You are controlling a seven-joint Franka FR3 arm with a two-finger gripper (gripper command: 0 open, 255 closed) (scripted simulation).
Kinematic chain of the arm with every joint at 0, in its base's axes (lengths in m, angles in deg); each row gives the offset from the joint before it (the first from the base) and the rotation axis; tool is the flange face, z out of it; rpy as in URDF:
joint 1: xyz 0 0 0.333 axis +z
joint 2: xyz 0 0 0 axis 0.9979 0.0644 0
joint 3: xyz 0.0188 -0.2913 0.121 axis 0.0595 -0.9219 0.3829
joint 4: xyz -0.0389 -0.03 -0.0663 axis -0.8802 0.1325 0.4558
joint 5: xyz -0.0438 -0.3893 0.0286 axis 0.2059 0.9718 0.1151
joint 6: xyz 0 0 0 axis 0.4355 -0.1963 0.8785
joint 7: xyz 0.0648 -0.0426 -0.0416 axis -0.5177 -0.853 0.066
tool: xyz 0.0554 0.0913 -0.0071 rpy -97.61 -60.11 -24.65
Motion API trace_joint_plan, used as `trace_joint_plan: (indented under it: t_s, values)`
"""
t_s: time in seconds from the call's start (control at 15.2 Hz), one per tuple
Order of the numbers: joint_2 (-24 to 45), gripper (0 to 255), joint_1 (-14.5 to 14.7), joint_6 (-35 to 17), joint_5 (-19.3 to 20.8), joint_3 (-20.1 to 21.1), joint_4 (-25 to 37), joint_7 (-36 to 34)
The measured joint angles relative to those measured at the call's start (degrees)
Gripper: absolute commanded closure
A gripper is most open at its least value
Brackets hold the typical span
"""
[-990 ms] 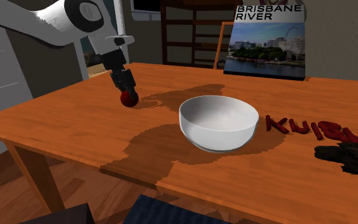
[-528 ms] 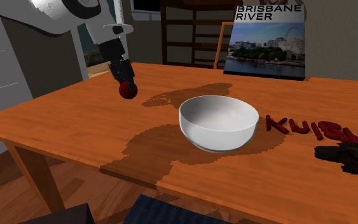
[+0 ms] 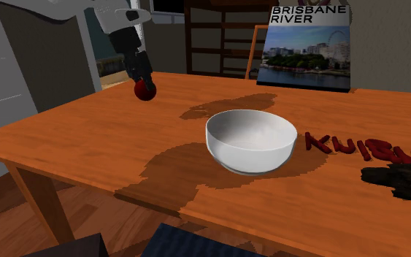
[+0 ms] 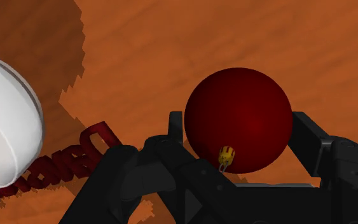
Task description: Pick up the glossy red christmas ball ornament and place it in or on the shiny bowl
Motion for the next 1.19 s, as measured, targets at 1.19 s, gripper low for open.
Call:
trace_joint_plan:
  t_s: [1.19]
  values:
    - [0.7,255,-1.6,9.3,-0.2,-1.3,11.2,6.2]
